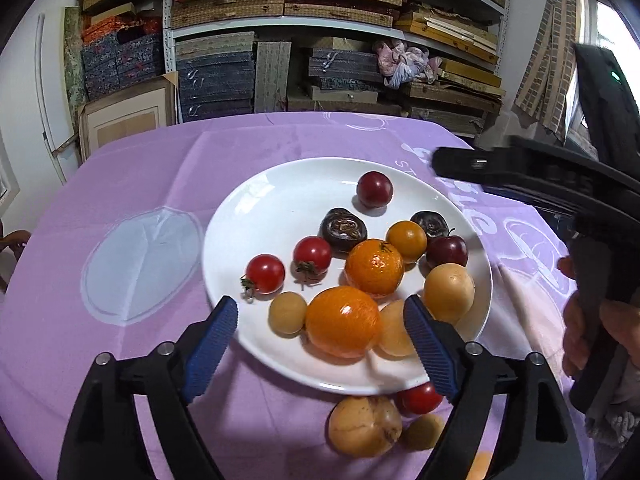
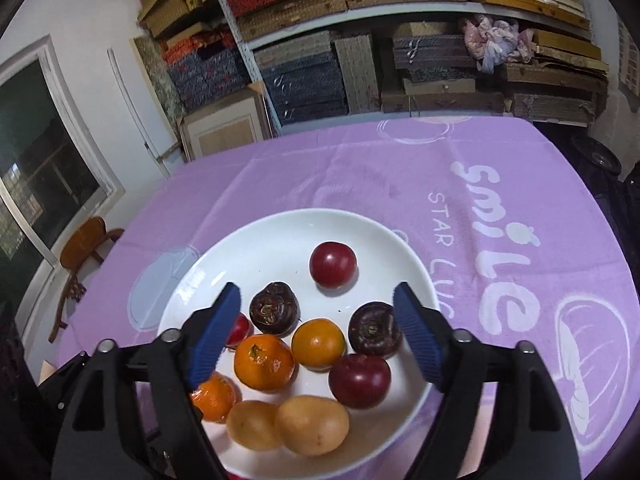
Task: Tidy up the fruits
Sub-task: 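Lower both held fruits onto the white plate and open both tools, then move the open left tool to a red tomato and close on it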
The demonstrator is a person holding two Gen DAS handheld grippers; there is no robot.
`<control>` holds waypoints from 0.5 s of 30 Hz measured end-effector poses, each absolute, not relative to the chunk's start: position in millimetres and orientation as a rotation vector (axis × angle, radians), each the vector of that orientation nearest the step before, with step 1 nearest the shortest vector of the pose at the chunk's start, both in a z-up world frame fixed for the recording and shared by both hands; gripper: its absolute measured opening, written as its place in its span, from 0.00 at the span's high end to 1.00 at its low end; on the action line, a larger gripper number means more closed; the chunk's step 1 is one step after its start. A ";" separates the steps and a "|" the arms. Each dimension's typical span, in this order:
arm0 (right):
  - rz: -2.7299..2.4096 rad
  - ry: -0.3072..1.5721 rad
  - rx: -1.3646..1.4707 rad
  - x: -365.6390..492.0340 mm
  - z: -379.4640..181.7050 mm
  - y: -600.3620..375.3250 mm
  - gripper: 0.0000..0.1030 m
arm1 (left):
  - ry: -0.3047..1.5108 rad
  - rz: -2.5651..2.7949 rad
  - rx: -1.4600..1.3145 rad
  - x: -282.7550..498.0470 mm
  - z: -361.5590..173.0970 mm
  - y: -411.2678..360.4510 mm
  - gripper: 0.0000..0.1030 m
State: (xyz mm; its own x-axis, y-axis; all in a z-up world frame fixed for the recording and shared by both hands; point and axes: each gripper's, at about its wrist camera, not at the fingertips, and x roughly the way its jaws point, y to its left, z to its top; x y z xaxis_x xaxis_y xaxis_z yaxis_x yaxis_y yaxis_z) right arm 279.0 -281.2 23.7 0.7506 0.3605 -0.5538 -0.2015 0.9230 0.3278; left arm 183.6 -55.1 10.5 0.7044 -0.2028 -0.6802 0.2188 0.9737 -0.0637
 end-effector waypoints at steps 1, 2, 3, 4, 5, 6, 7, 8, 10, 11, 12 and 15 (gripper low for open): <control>0.301 0.628 0.277 262.2 28.1 -291.2 0.07 | 0.747 -0.225 0.010 176.3 13.7 -47.3 0.12; 0.295 0.605 0.302 246.0 29.7 -300.9 0.06 | 0.737 -0.212 -0.003 167.9 16.4 -39.0 0.10; 0.292 0.589 0.327 229.3 29.3 -309.9 0.04 | 0.727 -0.199 -0.016 158.9 18.2 -31.7 0.08; 0.289 0.573 0.348 211.7 26.8 -319.3 0.04 | 0.719 -0.190 -0.031 150.1 19.2 -25.1 0.07; 0.281 0.560 0.360 195.5 23.3 -326.9 0.04 | 0.715 -0.184 -0.044 139.8 18.5 -19.4 0.07; 0.264 0.547 0.366 179.8 17.8 -333.9 0.04 | 0.715 -0.175 -0.051 130.3 17.4 -16.1 0.07; 0.244 0.534 0.371 165.8 11.2 -340.0 0.04 | 0.717 -0.168 -0.050 122.2 14.4 -13.3 0.07; 0.227 0.522 0.379 152.7 3.8 -346.2 0.04 | 0.716 -0.163 -0.040 113.2 11.1 -13.4 0.07; 0.208 0.513 0.404 131.9 -14.5 -356.5 0.04 | 0.719 -0.153 0.002 100.8 4.9 -18.2 0.07; 0.197 0.516 0.416 125.9 -23.1 -360.7 0.04 | 0.720 -0.152 0.029 94.0 1.3 -22.9 0.07; 0.185 0.525 0.425 122.8 -30.4 -364.8 0.04 | 0.720 -0.157 0.059 86.7 -2.4 -27.9 0.07; 0.183 0.544 0.446 124.0 -36.9 -371.4 0.04 | 0.696 -0.162 0.152 65.5 -12.5 -39.8 0.07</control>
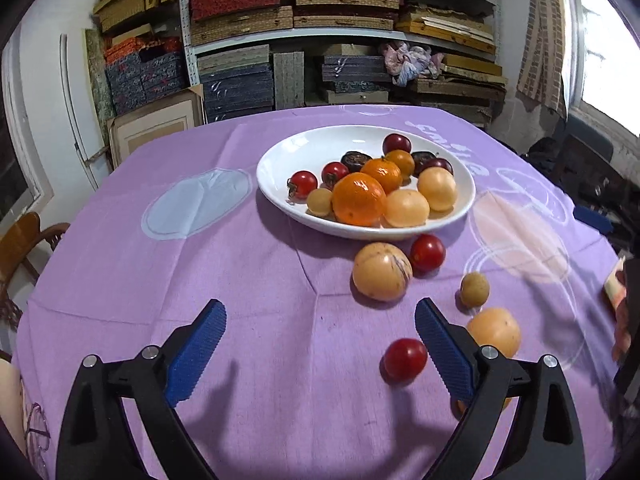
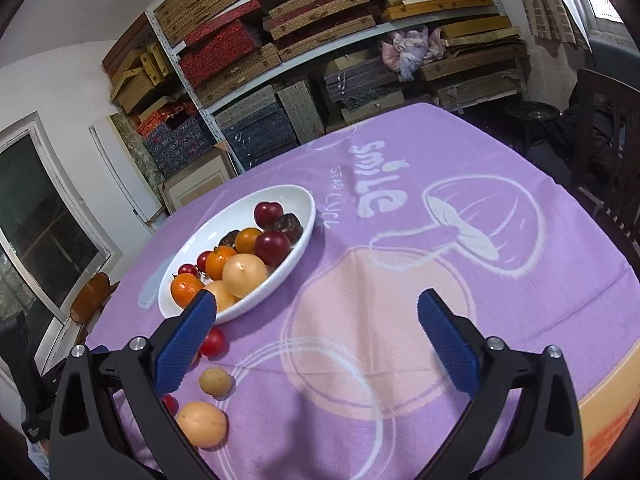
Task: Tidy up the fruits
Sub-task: 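Move the open left tool to a red tomato and close on it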
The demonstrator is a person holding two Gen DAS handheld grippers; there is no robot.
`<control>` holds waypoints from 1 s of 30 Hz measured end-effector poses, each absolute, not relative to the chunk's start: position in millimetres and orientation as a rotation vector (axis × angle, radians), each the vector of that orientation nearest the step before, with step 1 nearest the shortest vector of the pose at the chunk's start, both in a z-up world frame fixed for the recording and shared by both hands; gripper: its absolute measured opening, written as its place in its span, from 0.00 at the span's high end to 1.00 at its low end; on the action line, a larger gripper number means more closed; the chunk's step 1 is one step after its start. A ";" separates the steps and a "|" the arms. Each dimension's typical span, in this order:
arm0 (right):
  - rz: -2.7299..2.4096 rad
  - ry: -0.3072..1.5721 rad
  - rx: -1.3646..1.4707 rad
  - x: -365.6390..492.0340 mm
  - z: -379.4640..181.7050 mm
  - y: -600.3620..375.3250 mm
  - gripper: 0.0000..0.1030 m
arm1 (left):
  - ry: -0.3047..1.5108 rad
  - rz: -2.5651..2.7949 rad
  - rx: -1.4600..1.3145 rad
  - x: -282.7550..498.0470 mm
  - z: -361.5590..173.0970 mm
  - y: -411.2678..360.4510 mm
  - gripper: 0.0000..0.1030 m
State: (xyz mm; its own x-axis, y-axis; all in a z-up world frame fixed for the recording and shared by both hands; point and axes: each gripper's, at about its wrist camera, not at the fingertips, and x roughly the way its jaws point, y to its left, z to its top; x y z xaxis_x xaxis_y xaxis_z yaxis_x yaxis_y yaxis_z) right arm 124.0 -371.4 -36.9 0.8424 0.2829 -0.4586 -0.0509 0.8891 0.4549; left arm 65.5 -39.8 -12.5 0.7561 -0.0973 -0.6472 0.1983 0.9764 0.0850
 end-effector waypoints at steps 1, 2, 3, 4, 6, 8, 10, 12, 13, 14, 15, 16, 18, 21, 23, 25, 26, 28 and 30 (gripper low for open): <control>0.176 0.532 0.462 123.0 -36.8 -373.2 0.04 | 0.687 -0.160 0.171 60.4 -14.4 -42.8 0.07; 0.177 0.528 0.476 122.3 -36.6 -376.3 0.04 | 0.681 -0.160 0.177 56.5 -16.5 -43.5 0.07; 0.182 0.528 0.485 122.4 -36.6 -378.4 0.04 | 0.682 -0.162 0.170 53.8 -18.5 -42.4 0.07; 0.182 0.528 0.488 121.8 -36.5 -378.8 0.04 | 0.687 -0.167 0.152 53.7 -20.2 -40.9 0.07; 0.179 0.529 0.487 122.4 -35.0 -377.2 0.04 | 0.711 -0.200 0.106 54.7 -24.5 -38.1 0.07; 0.179 0.534 0.477 122.7 -35.4 -375.1 0.04 | 0.730 -0.208 0.093 57.1 -29.4 -38.0 0.07; 0.176 0.538 0.462 122.5 -35.4 -372.3 0.04 | 0.735 -0.210 0.103 57.7 -32.5 -40.3 0.07; 0.178 0.545 0.452 123.2 -36.2 -369.6 0.04 | 0.744 -0.210 0.117 58.8 -35.3 -43.9 0.07; 0.178 0.549 0.449 125.0 -36.2 -368.8 0.04 | 0.753 -0.210 0.122 59.7 -36.7 -44.9 0.05; 0.180 0.553 0.448 126.2 -36.5 -367.9 0.04 | 0.766 -0.213 0.127 60.7 -38.7 -47.0 0.05; 0.181 0.556 0.448 126.7 -36.9 -367.8 0.04 | 0.777 -0.216 0.131 61.8 -40.5 -47.6 0.05; 0.181 0.558 0.449 126.9 -37.3 -367.7 0.04 | 0.783 -0.213 0.135 62.7 -41.7 -48.1 0.05; 0.179 0.559 0.451 126.7 -37.8 -367.8 0.04 | 0.795 -0.211 0.134 64.4 -43.4 -47.7 0.05; 0.178 0.561 0.453 126.6 -38.3 -368.3 0.04 | 0.814 -0.197 0.125 67.5 -45.5 -45.4 0.04; 0.179 0.568 0.453 127.7 -39.1 -367.7 0.04 | 0.828 -0.194 0.114 69.3 -47.2 -42.4 0.03; 0.179 0.570 0.450 127.8 -39.3 -367.7 0.04 | 0.837 -0.183 0.117 70.2 -48.4 -40.6 0.03; 0.180 0.571 0.448 127.9 -39.4 -367.3 0.04 | 0.837 -0.183 0.123 70.8 -48.6 -40.4 0.03; 0.182 0.573 0.447 127.8 -39.6 -367.0 0.04 | 0.828 -0.166 0.139 71.0 -47.7 -39.9 0.03; 0.182 0.575 0.446 128.0 -39.8 -366.6 0.04 | 0.824 -0.142 0.139 72.6 -46.7 -36.9 0.03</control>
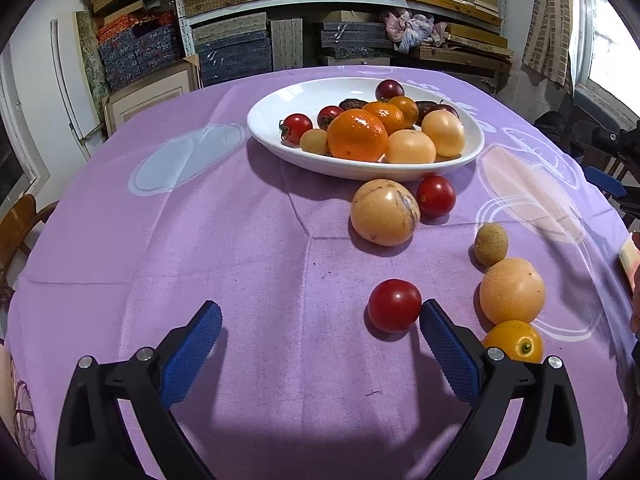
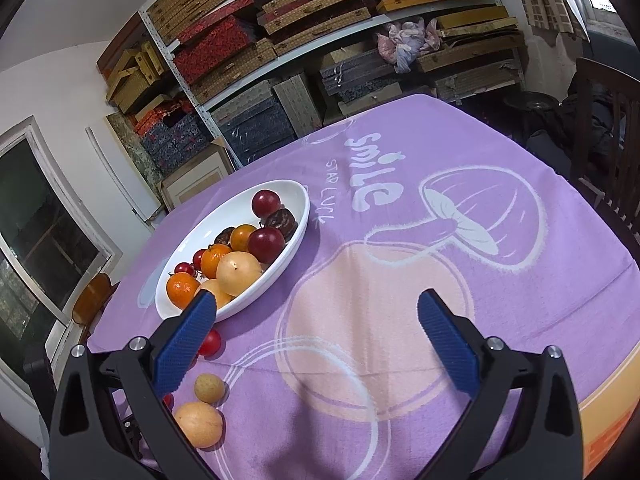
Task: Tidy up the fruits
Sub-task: 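Move the open left tool to a red tomato and close on it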
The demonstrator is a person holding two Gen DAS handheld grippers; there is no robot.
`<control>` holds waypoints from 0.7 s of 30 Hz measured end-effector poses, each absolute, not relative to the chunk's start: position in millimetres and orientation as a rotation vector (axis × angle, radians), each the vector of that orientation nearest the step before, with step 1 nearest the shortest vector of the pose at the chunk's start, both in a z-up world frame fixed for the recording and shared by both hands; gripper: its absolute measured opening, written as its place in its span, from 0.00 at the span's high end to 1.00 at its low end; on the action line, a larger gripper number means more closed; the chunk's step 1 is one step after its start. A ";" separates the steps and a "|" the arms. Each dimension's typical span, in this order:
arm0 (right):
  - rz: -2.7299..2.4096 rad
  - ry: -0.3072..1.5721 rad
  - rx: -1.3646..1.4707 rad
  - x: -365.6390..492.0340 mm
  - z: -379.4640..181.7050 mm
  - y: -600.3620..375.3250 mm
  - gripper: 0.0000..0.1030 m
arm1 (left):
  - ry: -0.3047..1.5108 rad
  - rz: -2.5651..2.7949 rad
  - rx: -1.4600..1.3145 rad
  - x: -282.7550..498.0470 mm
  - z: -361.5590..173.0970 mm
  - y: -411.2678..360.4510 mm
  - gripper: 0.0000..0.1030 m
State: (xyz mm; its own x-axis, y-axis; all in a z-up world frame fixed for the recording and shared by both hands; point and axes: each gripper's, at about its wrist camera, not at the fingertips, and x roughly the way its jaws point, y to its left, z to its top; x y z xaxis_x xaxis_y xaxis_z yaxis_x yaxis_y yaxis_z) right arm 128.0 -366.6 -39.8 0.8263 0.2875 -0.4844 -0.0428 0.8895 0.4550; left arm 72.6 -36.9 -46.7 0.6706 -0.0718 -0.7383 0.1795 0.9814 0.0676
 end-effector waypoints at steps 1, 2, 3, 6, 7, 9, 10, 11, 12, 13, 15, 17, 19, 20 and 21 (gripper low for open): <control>0.182 0.576 0.445 128.3 -39.9 -366.3 0.04 | 0.827 -0.131 0.133 74.3 -46.7 -34.5 0.03; 0.182 0.576 0.446 128.3 -39.9 -366.1 0.04 | 0.830 -0.127 0.124 75.9 -46.8 -32.3 0.03; 0.183 0.576 0.446 128.3 -40.0 -366.2 0.04 | 0.834 -0.126 0.117 77.3 -47.0 -31.1 0.03; 0.179 0.582 0.441 128.7 -40.8 -365.0 0.04 | 0.838 -0.150 0.132 77.6 -46.7 -35.2 0.03; 0.179 0.584 0.441 128.9 -41.6 -364.3 0.04 | 0.830 -0.162 0.139 76.0 -45.6 -37.7 0.03; 0.178 0.586 0.441 128.8 -42.4 -363.5 0.04 | 0.813 -0.188 0.133 74.4 -42.8 -41.1 0.03; 0.178 0.586 0.441 129.0 -42.6 -363.6 0.04 | 0.811 -0.205 0.125 74.9 -42.1 -42.6 0.03; 0.179 0.587 0.440 129.0 -42.6 -363.5 0.04 | 0.815 -0.218 0.117 76.5 -42.2 -44.2 0.03; 0.179 0.588 0.440 129.0 -42.6 -363.5 0.04 | 0.819 -0.221 0.114 77.9 -43.0 -45.7 0.04; 0.180 0.590 0.440 129.1 -42.8 -363.0 0.04 | 0.823 -0.219 0.116 79.3 -44.0 -48.1 0.05; 0.181 0.590 0.442 128.9 -43.1 -362.5 0.04 | 0.833 -0.235 0.123 81.4 -45.4 -51.4 0.08; 0.181 0.592 0.442 129.1 -43.4 -362.3 0.04 | 0.832 -0.236 0.123 81.5 -45.6 -52.2 0.08; 0.180 0.592 0.441 128.9 -43.3 -362.1 0.04 | 0.834 -0.228 0.110 83.5 -45.8 -50.3 0.13; 0.180 0.592 0.439 129.4 -43.3 -362.3 0.04 | 0.842 -0.222 0.099 85.8 -46.8 -48.8 0.16; 0.179 0.593 0.438 129.1 -43.7 -361.6 0.04 | 0.854 -0.219 0.088 87.9 -48.3 -47.0 0.23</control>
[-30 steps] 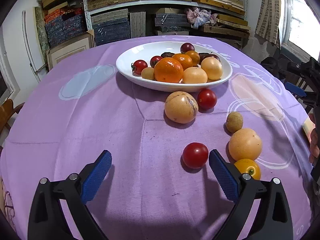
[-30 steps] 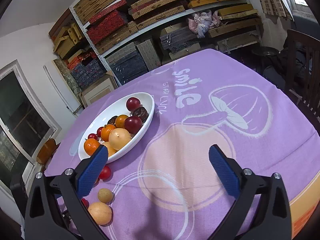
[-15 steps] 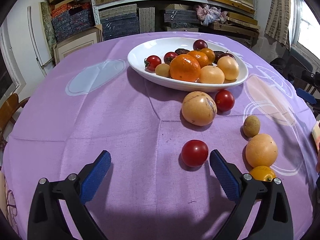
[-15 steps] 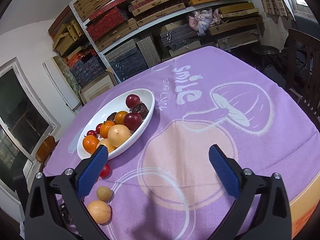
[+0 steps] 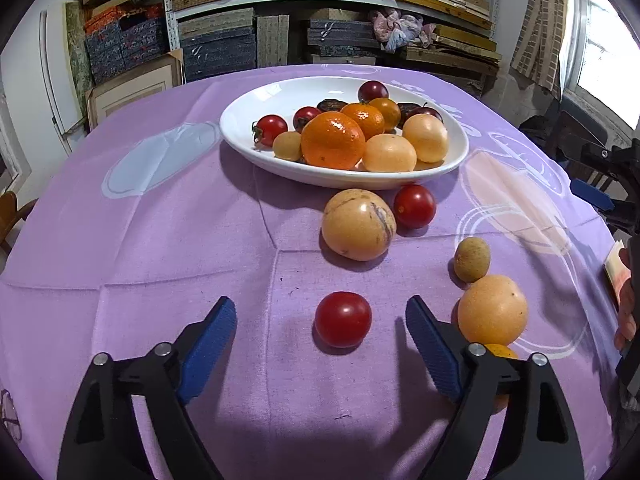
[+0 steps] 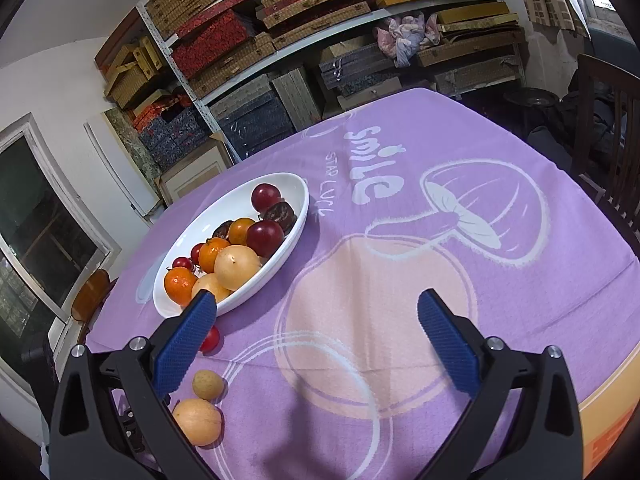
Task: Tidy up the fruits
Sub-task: 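Move the open left tool to a red tomato and close on it, then grasp a small olive-yellow fruit with the right tool while the left tool holds the tomato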
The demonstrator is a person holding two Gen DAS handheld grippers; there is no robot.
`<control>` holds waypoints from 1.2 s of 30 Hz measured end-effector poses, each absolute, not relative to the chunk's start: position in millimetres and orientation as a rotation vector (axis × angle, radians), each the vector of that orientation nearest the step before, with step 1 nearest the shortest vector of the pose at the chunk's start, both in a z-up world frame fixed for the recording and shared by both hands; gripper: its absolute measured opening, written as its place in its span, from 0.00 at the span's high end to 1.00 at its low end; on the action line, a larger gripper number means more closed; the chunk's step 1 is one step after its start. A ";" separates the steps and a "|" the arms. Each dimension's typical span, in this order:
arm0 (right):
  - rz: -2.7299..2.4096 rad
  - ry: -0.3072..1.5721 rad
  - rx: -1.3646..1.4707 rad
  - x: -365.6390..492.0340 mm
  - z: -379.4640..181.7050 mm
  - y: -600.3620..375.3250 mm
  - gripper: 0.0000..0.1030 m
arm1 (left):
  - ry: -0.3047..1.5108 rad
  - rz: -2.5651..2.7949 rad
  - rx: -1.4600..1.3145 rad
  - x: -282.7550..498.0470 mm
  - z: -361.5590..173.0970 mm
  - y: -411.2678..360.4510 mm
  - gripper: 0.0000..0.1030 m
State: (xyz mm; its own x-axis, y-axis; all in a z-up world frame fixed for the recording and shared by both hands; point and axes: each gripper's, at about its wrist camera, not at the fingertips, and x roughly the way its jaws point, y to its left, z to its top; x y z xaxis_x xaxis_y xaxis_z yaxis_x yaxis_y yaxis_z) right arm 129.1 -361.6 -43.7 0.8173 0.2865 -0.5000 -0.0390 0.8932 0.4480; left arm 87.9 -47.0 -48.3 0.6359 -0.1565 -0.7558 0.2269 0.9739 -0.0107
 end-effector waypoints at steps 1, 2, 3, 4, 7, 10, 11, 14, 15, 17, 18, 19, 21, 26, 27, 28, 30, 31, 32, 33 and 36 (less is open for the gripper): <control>0.179 0.593 0.438 129.0 -43.7 -361.5 0.04 | 0.870 -0.214 0.077 90.4 -50.2 -45.0 0.28; 0.180 0.593 0.440 129.1 -43.6 -361.7 0.04 | 0.869 -0.208 0.070 90.5 -50.0 -43.1 0.30; 0.179 0.593 0.441 129.0 -44.0 -361.3 0.04 | 0.867 -0.205 0.069 90.4 -49.8 -42.5 0.33; 0.180 0.594 0.441 129.1 -43.7 -361.8 0.04 | 0.867 -0.204 0.071 90.1 -50.1 -42.1 0.33; 0.177 0.597 0.441 129.2 -44.7 -360.5 0.04 | 0.865 -0.200 0.065 89.8 -49.3 -40.3 0.36; 0.175 0.603 0.442 129.4 -46.6 -358.0 0.04 | 0.859 -0.201 0.052 89.1 -48.5 -36.6 0.49; 0.175 0.605 0.441 129.7 -46.9 -357.9 0.04 | 0.857 -0.199 0.052 89.1 -48.4 -35.8 0.51; 0.175 0.604 0.442 129.7 -46.7 -358.0 0.04 | 0.855 -0.207 0.039 88.5 -48.0 -33.4 0.57; 0.173 0.604 0.441 129.7 -46.6 -358.0 0.04 | 0.854 -0.209 0.037 88.2 -47.9 -32.8 0.60; 0.173 0.605 0.443 129.7 -47.4 -357.5 0.04 | 0.853 -0.212 0.035 87.8 -47.6 -31.9 0.64; 0.173 0.607 0.443 130.3 -47.7 -358.0 0.04 | 0.853 -0.214 0.031 87.7 -47.6 -31.0 0.65; 0.172 0.608 0.444 130.3 -48.4 -357.5 0.04 | 0.852 -0.215 0.026 87.8 -47.4 -29.8 0.67; 0.171 0.608 0.444 130.4 -49.2 -357.6 0.04 | 0.852 -0.214 0.021 87.6 -47.2 -28.9 0.69; 0.205 0.611 0.433 129.3 -50.1 -353.9 0.04 | 0.849 -0.216 0.022 86.6 -46.2 -26.4 0.75; 0.224 0.612 0.419 129.0 -49.1 -351.1 0.04 | 0.846 -0.217 0.021 85.3 -45.4 -24.7 0.75; 0.245 0.611 0.397 127.4 -47.3 -347.3 0.04 | 0.842 -0.214 0.025 83.9 -44.5 -23.6 0.75; 0.294 0.607 0.326 121.3 -42.7 -333.8 0.04 | 0.823 -0.197 0.031 80.1 -41.2 -19.5 0.75; 0.319 0.604 0.274 115.9 -39.9 -323.8 0.04 | 0.812 -0.187 0.032 77.4 -39.1 -16.0 0.75; 0.337 0.602 0.226 110.1 -37.4 -314.8 0.04 | 0.801 -0.175 0.034 75.0 -36.8 -12.1 0.75; 0.354 0.602 0.173 103.5 -35.5 -304.5 0.04 | 0.790 -0.162 0.036 73.2 -35.1 -7.7 0.75; 0.387 0.604 0.072 82.1 -36.8 -282.1 0.04 | 0.780 -0.124 0.018 71.1 -33.1 8.5 0.75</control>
State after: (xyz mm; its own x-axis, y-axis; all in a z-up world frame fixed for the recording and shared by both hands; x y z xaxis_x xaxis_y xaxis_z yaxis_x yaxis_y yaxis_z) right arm 82.1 -282.1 -36.8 0.7537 0.3749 -0.5398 -0.3334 0.9259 0.1775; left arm 71.1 8.5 -33.1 0.7042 -0.1047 -0.7022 0.1179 0.9926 -0.0298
